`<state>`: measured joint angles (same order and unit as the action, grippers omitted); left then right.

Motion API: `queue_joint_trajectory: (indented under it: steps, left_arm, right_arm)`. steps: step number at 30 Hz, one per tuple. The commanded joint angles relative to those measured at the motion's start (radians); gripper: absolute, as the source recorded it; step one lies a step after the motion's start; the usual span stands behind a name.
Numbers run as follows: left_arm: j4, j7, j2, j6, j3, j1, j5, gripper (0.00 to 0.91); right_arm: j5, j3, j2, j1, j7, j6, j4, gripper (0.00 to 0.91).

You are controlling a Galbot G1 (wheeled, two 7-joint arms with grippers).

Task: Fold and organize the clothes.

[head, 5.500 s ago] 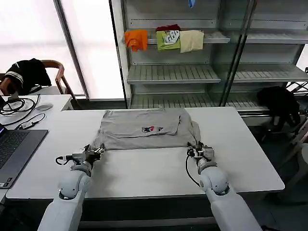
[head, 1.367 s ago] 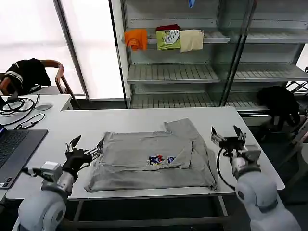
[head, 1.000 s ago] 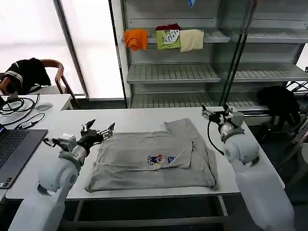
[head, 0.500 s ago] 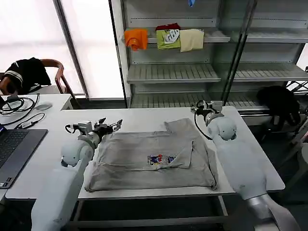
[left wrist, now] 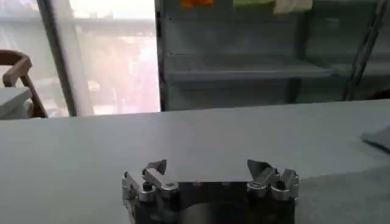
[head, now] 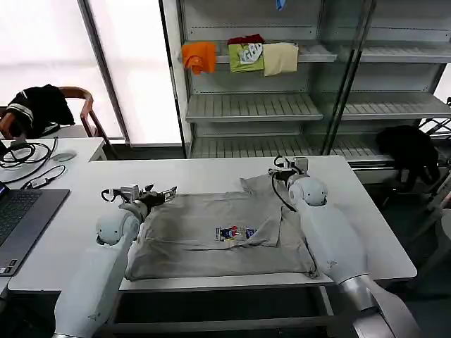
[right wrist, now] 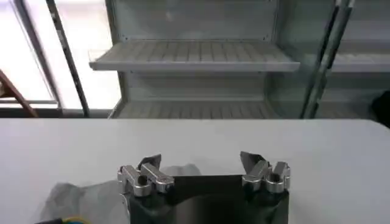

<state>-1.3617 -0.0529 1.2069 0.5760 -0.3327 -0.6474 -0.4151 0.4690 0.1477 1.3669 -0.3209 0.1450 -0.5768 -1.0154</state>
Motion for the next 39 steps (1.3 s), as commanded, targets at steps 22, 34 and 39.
queue_joint_trajectory:
  steps: [22,34,39]
  left_arm:
    - [0.043,-0.002,0.006,0.000,-0.021,-0.026,0.021,0.746]
    - [0.033,0.002,0.011,0.001,-0.018,-0.044,0.028,0.020]
    - [0.028,0.001,0.012,0.001,-0.016,-0.051,0.029,0.020]
  right_arm:
    - [-0.004,-0.008,0.017,-0.009,0.001,-0.001,0.041,0.907]
    - [0.002,-0.009,0.005,-0.037,0.004,-0.002,0.018,0.000]
    - [0.002,-0.009,0.000,-0.053,0.005,-0.002,0.006,0.000]
